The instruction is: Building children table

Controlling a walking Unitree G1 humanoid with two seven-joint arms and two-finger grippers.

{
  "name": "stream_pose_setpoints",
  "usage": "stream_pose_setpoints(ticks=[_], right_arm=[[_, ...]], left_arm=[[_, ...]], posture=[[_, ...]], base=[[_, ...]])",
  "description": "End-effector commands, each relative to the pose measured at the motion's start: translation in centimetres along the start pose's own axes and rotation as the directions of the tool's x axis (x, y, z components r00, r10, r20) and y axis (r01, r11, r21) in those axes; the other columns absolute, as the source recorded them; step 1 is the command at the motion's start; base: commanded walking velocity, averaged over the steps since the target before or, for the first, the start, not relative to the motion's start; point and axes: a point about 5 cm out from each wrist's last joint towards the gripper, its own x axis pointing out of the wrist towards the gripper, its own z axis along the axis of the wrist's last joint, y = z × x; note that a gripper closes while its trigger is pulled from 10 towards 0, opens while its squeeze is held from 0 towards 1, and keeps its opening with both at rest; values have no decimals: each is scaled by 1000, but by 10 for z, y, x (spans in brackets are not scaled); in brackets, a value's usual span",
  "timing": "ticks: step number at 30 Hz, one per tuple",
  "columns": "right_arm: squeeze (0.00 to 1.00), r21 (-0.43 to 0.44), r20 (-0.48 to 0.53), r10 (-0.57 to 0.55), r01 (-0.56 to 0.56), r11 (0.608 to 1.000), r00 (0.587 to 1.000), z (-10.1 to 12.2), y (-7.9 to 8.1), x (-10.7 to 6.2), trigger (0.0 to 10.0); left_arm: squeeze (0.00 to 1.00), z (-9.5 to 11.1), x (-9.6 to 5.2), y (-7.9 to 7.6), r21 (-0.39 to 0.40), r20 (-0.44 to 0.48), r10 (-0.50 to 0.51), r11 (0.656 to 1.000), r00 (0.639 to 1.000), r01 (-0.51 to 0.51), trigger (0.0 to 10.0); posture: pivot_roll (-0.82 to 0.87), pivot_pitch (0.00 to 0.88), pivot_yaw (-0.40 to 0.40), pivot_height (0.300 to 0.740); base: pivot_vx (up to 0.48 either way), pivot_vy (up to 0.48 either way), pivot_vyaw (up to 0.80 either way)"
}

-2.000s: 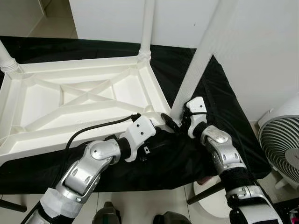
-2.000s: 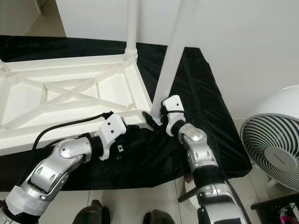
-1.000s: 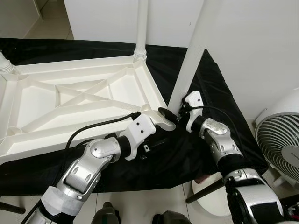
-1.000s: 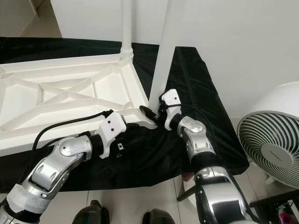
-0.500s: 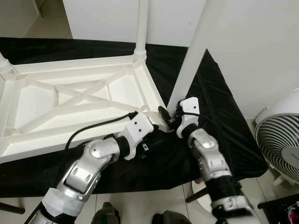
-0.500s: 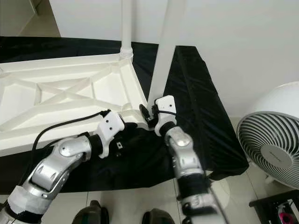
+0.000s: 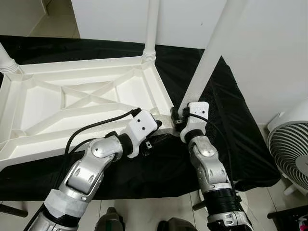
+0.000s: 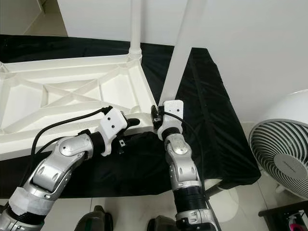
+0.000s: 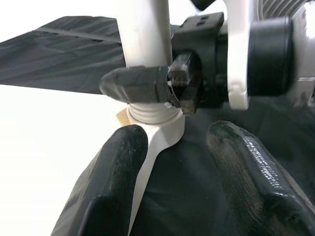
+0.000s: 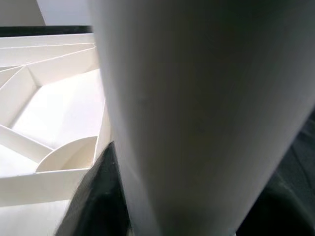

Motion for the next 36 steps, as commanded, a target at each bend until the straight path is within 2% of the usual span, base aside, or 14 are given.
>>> stream_pose_setpoints(ticks=[1,6,9,10,11,12,16,19,25,28,30,33,34,36], right_arm=[[1000,20,-12,-54,55,998,998,-2,-8,-4,10000],[1000,24,19,-33,33,999,999,5,-11,-4,10000],[1000,-26,-11,91,-92,995,996,2,-14,-5,10000],[714,-32,-25,119,-120,992,993,0,-15,-6,10000],[714,-32,-25,119,-120,992,993,0,-15,-6,10000],[0,-27,-30,156,-157,987,987,0,-17,-6,10000],[0,-38,-37,253,-254,966,967,2,-22,-7,10000],[0,-84,-41,351,-353,932,936,5,-29,-5,10000],[0,-126,-23,443,-443,888,896,11,-40,3,10000],[0,-128,-36,520,-520,845,854,12,-42,11,10000],[0,-128,-36,520,-520,845,854,12,-42,11,10000],[0,-116,-49,580,-581,806,813,11,-39,17,10000],[0,-97,-72,638,-642,761,767,7,-33,23,10000],[0,-88,-80,653,-658,748,753,6,-31,25,10000]], left_arm=[[0,-3,-1,5,3,-8,111,994,994,-111,10000],[0,-6,0,3,12,-17,99,995,995,-99,10000],[0,-4,0,3,1,-6,99,995,995,-99,10000],[0,-4,0,3,1,-6,99,995,995,-99,10000],[0,-4,0,3,1,-6,99,995,995,-99,10000],[0,-4,0,3,4,-9,100,995,995,-100,10000],[0,-4,-1,4,3,-7,101,995,995,-101,10000],[0,-2,-1,4,2,-3,96,995,995,-96,10000],[0,-2,-1,5,10,-4,90,996,996,-90,10000],[0,-2,-1,5,13,-7,87,996,996,-87,10000],[0,-2,-1,5,13,-7,87,996,996,-87,10000],[0,-2,-1,5,18,-10,84,996,996,-84,10000],[0,-1,-1,6,22,-10,85,996,996,-85,10000],[0,-1,-1,7,23,-9,86,996,996,-86,10000]], posture=[[15,11,-69,740],[14,6,-69,740],[17,9,-72,740],[16,9,-72,740],[16,9,-72,740],[15,9,-71,740],[13,11,-66,740],[12,13,-61,740],[13,22,-49,740],[19,26,-39,740],[19,26,-39,740],[25,27,-38,740],[30,26,-41,740],[30,26,-41,740]], base=[[0,0,0],[0,0,0],[0,0,0],[0,0,0],[0,0,0],[0,0,0],[0,0,0],[0,0,0],[0,0,0],[0,0,0],[0,0,0],[0,0,0],[0,0,0],[0,0,0]])
